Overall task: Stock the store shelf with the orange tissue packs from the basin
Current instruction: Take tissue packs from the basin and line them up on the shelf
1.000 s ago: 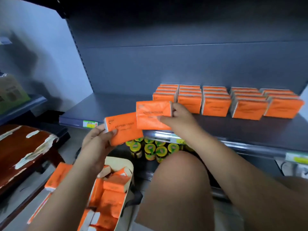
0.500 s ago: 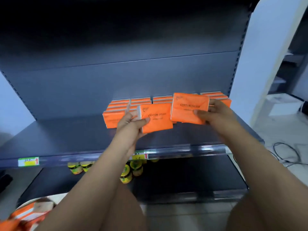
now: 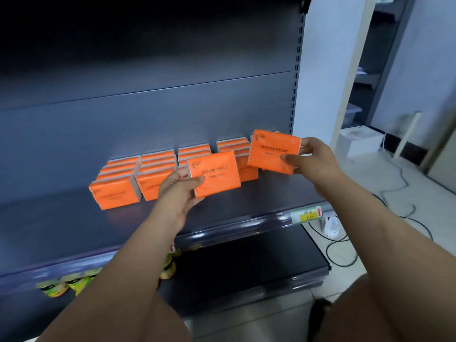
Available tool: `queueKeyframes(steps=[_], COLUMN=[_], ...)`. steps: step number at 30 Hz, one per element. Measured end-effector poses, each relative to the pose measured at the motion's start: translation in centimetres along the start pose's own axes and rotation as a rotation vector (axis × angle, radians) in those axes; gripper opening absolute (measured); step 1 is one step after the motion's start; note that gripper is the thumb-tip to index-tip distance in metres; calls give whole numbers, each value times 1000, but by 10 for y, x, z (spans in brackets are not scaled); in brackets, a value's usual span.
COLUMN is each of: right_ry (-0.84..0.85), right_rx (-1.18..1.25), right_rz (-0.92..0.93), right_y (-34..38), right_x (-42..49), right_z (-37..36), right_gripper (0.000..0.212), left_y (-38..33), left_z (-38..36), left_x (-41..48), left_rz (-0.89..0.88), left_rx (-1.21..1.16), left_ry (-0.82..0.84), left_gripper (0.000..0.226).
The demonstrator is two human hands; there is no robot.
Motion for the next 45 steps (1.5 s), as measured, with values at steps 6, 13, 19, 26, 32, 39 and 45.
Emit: queueKeyframes(steps=[6,13,19,26,32,39,45], right_ry=[-6,55,45,-101,-116,-56,-75], right_rx=[-173,-258,-356,-341,-331,-239,-334], right_rz=[26,-1,22,-79,-130,-219,-226], right_y=[-37,-70,-80,-101,-102,-116,-116], right_x=[30,52,65,71,87,86,89], right_z=[27,33,24,21,14,3,-1], right_gripper=[35,32,37,32,31,42,39], left_y=[16,24,29,37,41,37,37], left_z=[-24,-48,-68,-80,-77,-71,-65], left_x=[17,25,26,20,17,18,20], left_rz=[14,-20,-27,-3,3,-7,8], left_rx=[118,183,215,298,371,411,412], left_ry=[23,76,88,101,108,101,65], left_gripper=[29,32,32,36,39,38,39])
Point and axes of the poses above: each hand's wrist, its own x-axis towards the middle knuckle, its own z-axis out of the back of the hand, y = z × x, the point moved 5 cm from there along x, towards the middle knuckle, and after that the axes turned 6 degrees about z, right-handed, at the moved point
